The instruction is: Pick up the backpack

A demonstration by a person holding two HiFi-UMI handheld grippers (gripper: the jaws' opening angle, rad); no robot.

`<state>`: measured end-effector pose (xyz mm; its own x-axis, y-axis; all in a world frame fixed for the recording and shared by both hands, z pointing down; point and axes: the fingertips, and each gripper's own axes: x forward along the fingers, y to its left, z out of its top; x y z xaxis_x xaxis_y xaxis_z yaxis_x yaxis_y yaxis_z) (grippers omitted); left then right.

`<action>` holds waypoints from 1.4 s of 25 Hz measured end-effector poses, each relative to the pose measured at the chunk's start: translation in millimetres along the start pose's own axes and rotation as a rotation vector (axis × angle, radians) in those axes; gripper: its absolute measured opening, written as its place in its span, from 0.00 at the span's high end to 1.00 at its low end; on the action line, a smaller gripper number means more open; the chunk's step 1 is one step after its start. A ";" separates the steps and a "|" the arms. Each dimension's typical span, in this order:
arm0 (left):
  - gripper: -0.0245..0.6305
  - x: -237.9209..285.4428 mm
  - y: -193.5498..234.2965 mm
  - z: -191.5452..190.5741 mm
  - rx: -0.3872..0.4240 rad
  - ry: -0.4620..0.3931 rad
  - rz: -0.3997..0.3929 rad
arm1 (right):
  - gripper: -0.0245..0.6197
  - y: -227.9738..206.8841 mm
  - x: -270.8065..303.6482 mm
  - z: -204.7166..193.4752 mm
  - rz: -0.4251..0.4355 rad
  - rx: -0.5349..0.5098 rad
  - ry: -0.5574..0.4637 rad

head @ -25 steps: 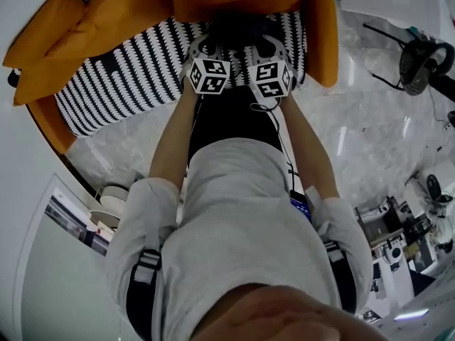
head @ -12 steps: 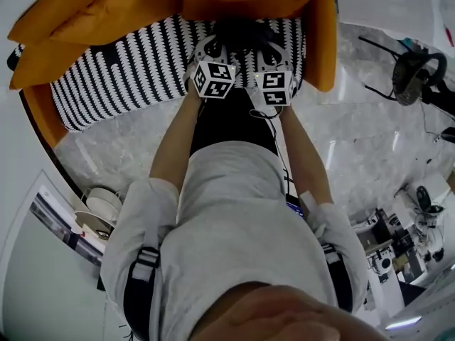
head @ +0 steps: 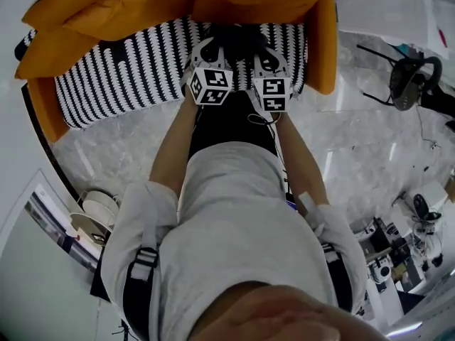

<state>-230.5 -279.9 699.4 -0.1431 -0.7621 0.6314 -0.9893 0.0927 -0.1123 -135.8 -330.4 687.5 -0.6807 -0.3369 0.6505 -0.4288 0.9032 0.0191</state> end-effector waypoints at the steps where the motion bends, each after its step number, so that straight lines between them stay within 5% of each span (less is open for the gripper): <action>1: 0.91 -7.8 3.3 0.3 -0.006 -0.006 0.007 | 0.87 4.7 -2.5 3.7 0.001 0.000 -0.008; 20: 0.91 -152.8 16.0 49.4 -0.125 -0.171 0.125 | 0.87 56.8 -107.4 83.1 0.060 0.002 -0.226; 35: 0.91 -213.3 -58.9 74.7 -0.188 -0.231 0.236 | 0.87 38.0 -196.1 60.2 0.117 -0.009 -0.313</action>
<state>-139.7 -170.7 514.1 -0.3794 -0.8281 0.4128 -0.9205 0.3830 -0.0776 -54.4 -246.0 514.9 -0.8748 -0.2950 0.3843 -0.3328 0.9424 -0.0341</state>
